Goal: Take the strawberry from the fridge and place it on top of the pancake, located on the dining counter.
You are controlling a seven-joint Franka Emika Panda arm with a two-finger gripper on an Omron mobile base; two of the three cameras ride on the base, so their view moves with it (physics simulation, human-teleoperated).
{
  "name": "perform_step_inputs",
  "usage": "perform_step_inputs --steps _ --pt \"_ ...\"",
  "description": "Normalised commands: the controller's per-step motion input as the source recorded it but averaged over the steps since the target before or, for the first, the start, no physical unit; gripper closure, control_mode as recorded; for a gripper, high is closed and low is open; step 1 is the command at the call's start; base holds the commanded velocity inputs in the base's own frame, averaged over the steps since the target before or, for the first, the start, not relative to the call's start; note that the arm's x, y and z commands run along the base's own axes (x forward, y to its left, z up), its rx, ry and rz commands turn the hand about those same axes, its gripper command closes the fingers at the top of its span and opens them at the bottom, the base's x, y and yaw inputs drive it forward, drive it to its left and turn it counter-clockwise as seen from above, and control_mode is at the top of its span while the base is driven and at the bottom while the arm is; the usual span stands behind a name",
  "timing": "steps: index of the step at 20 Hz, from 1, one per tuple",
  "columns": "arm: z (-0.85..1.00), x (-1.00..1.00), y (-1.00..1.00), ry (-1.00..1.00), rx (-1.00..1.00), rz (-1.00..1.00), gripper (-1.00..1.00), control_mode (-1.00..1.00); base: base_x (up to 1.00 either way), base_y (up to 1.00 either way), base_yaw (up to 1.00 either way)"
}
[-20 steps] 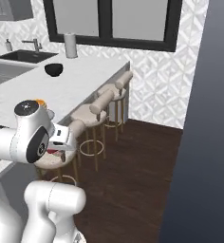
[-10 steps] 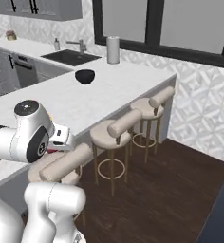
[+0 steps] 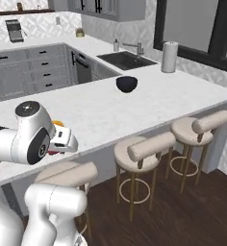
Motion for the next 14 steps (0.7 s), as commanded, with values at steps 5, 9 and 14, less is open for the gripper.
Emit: perform_step_inputs --steps 5,9,14 --pt "0.00 0.00 0.00 0.00 0.00 0.00 1.00 1.00 0.25 -0.44 0.60" --pt "0.00 0.00 0.00 0.00 0.00 0.00 1.00 1.00 0.42 -0.39 0.61" --pt "0.00 0.00 0.00 0.00 0.00 0.00 1.00 1.00 0.56 -0.26 0.61"
